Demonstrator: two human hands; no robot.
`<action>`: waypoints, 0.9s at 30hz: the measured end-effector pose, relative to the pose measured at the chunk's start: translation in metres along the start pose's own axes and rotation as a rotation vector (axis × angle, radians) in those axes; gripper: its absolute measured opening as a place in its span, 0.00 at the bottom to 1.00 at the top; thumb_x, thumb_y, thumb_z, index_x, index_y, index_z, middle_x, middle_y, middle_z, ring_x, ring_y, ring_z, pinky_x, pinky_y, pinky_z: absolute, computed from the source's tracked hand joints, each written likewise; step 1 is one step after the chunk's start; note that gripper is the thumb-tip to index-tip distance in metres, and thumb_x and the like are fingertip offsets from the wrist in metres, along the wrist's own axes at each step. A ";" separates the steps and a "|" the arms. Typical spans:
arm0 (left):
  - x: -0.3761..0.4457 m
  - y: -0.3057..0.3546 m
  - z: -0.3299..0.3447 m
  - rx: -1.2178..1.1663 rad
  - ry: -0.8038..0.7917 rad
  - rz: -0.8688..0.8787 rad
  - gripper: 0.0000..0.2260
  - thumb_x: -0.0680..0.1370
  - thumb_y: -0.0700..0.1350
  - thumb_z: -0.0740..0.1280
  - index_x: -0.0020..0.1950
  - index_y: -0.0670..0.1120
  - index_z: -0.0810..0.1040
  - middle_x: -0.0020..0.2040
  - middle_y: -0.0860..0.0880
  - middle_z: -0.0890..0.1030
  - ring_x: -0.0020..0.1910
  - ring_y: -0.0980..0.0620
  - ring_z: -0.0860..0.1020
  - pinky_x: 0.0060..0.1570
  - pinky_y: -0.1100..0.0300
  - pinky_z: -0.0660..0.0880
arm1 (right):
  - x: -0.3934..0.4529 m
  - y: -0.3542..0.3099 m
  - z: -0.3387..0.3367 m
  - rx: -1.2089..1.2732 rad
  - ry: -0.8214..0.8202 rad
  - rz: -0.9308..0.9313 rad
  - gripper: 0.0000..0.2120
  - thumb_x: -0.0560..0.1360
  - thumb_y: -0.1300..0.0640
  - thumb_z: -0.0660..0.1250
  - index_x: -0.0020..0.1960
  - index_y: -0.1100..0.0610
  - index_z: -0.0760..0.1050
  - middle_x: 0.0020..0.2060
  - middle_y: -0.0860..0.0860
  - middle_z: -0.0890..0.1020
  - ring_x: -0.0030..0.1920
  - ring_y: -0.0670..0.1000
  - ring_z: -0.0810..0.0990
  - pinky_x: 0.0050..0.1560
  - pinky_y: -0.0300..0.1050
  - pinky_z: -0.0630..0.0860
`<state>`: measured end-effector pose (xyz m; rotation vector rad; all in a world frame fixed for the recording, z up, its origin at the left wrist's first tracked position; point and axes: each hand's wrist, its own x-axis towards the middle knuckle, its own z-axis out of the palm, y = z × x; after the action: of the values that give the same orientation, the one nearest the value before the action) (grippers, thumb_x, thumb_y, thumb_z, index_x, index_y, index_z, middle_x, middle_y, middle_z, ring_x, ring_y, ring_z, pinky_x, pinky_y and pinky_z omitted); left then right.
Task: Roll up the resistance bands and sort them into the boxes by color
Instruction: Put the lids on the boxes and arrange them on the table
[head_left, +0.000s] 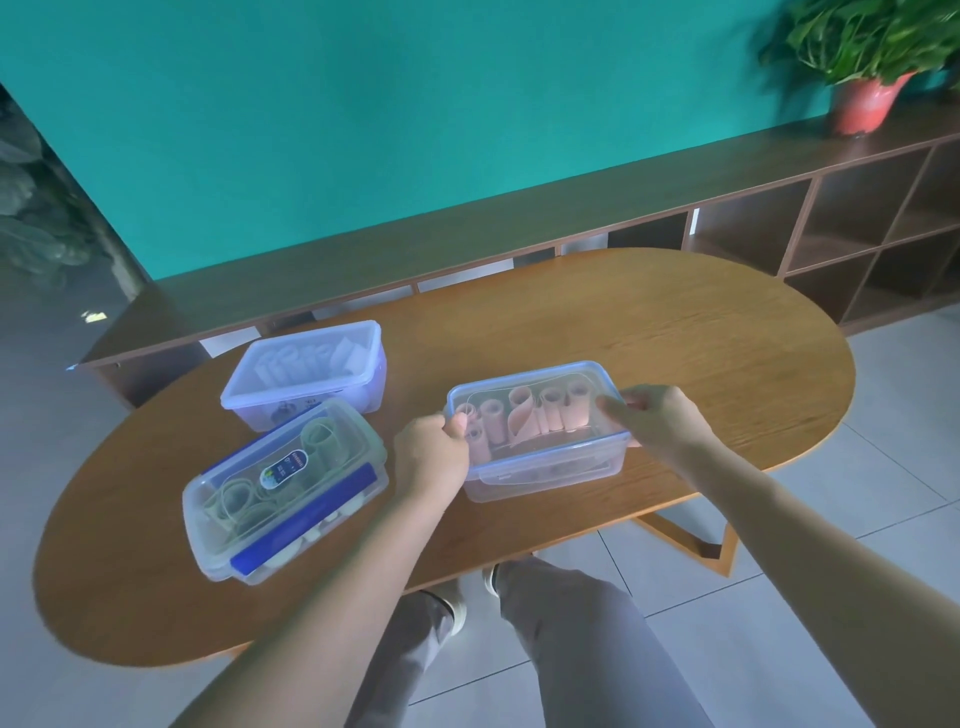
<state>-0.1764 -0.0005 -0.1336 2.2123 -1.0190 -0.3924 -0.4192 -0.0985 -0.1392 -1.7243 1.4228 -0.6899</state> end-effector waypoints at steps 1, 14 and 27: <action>0.002 0.000 0.000 -0.031 -0.014 -0.023 0.21 0.84 0.54 0.61 0.40 0.39 0.77 0.35 0.46 0.79 0.33 0.46 0.74 0.30 0.57 0.66 | -0.002 0.000 -0.001 -0.006 0.004 0.013 0.23 0.77 0.44 0.67 0.43 0.66 0.77 0.30 0.53 0.72 0.32 0.53 0.71 0.34 0.45 0.61; -0.003 0.001 -0.019 -0.259 -0.070 -0.058 0.12 0.79 0.52 0.71 0.36 0.54 0.78 0.40 0.53 0.83 0.42 0.49 0.78 0.52 0.51 0.79 | -0.019 -0.006 -0.002 0.040 0.000 0.006 0.24 0.78 0.45 0.67 0.33 0.54 0.59 0.27 0.48 0.59 0.30 0.50 0.57 0.33 0.46 0.52; -0.023 -0.021 -0.031 0.144 0.155 0.400 0.13 0.81 0.47 0.68 0.63 0.42 0.81 0.57 0.44 0.82 0.59 0.41 0.78 0.59 0.52 0.72 | -0.016 -0.032 0.046 -0.023 0.090 -0.011 0.16 0.79 0.42 0.65 0.46 0.56 0.75 0.39 0.51 0.76 0.43 0.55 0.74 0.37 0.43 0.67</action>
<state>-0.1639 0.0400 -0.1253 2.0550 -1.3996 0.0324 -0.3685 -0.0707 -0.1368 -1.7385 1.4892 -0.7687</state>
